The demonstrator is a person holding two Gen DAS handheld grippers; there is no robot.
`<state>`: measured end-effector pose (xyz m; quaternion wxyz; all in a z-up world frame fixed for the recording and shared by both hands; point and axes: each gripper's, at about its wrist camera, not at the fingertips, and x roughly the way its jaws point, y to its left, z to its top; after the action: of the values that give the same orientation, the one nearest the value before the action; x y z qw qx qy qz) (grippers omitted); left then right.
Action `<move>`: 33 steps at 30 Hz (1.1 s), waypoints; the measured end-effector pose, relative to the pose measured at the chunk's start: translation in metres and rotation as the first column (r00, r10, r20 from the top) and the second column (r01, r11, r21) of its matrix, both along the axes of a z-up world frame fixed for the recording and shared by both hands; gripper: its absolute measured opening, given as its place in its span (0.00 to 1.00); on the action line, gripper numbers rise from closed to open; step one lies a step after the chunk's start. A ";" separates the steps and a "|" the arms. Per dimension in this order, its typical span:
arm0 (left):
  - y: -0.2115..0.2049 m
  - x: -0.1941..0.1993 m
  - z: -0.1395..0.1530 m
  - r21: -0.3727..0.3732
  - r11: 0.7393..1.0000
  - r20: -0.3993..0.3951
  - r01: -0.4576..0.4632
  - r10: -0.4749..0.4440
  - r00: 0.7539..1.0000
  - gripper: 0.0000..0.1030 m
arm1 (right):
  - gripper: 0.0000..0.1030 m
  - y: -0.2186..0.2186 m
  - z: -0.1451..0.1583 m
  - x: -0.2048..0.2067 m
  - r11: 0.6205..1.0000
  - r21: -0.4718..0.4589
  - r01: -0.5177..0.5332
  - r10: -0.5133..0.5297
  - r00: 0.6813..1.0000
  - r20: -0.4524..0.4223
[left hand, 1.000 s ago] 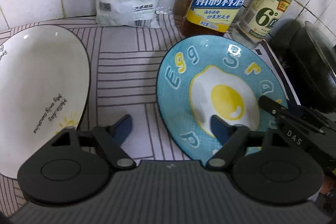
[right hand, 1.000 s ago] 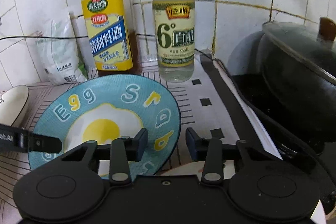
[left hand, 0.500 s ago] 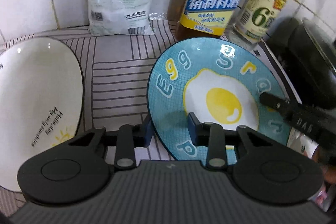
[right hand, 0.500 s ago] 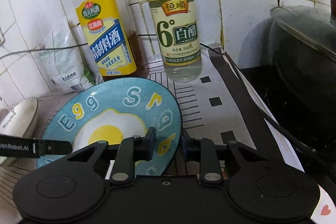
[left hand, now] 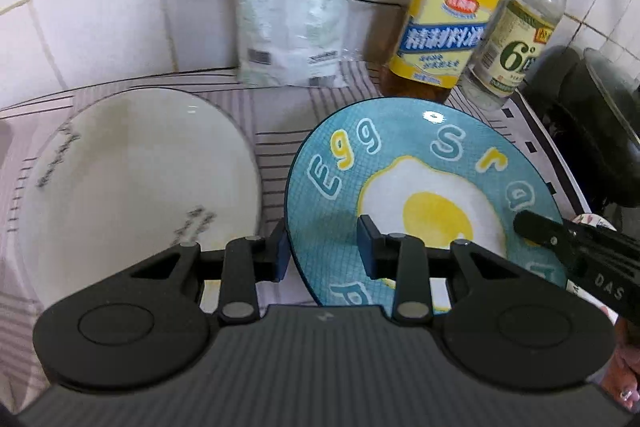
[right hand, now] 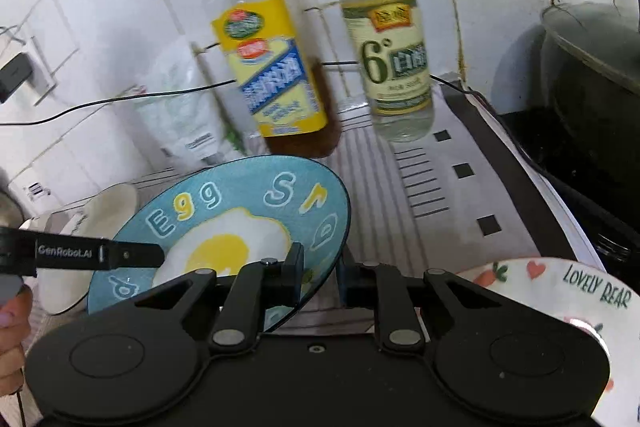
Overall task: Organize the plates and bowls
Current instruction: 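Lift the blue egg plate and lower it onto the white plate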
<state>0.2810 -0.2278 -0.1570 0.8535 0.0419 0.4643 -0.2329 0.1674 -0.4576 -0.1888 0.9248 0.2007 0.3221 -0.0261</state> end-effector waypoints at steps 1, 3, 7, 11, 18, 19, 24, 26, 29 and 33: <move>0.006 -0.002 0.004 -0.006 1.000 -0.002 -0.012 0.012 1.000 0.31 | 0.21 0.003 0.004 -0.003 1.000 0.002 -0.011 0.011 1.000 0.006; 0.016 -0.007 0.011 -0.002 1.000 0.006 -0.021 0.021 1.000 0.31 | 0.21 0.009 0.011 -0.008 1.000 0.018 -0.024 0.024 0.999 0.024; 0.040 -0.018 0.025 0.017 0.998 0.039 -0.055 0.055 0.998 0.31 | 0.21 0.024 0.020 -0.015 0.997 0.036 -0.063 0.061 0.996 0.063; 0.066 -0.028 0.038 0.023 0.995 0.077 -0.099 0.097 0.992 0.32 | 0.21 0.038 0.026 -0.017 0.992 0.069 -0.104 0.097 0.990 0.104; 0.107 -0.035 0.054 -0.002 0.987 0.064 -0.158 0.158 0.985 0.32 | 0.21 0.065 0.037 -0.011 0.982 0.117 -0.150 0.131 0.979 0.156; 0.109 -0.036 0.056 0.015 0.987 0.077 -0.160 0.158 0.984 0.32 | 0.21 0.068 0.039 -0.010 0.979 0.128 -0.160 0.139 0.977 0.160; 0.126 -0.040 0.057 0.028 0.980 0.083 -0.198 0.195 0.977 0.32 | 0.21 0.087 0.044 -0.001 0.972 0.126 -0.201 0.181 0.972 0.152; 0.134 -0.035 0.053 0.018 0.976 0.057 -0.219 0.217 0.974 0.31 | 0.21 0.092 0.045 0.002 0.968 0.135 -0.210 0.189 0.970 0.154; 0.145 -0.023 0.042 -0.007 0.973 0.002 -0.231 0.231 0.973 0.31 | 0.21 0.100 0.045 0.008 0.969 0.135 -0.208 0.189 0.972 0.139; 0.154 -0.004 0.027 -0.004 0.966 -0.049 -0.257 0.257 0.965 0.31 | 0.20 0.105 0.038 0.025 0.964 0.185 -0.193 0.173 0.978 0.115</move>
<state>0.2770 -0.0733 -0.1300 0.8652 -0.0289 0.4850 -0.1239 0.1922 -0.3521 -0.1508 0.9137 0.2610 0.2946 0.1011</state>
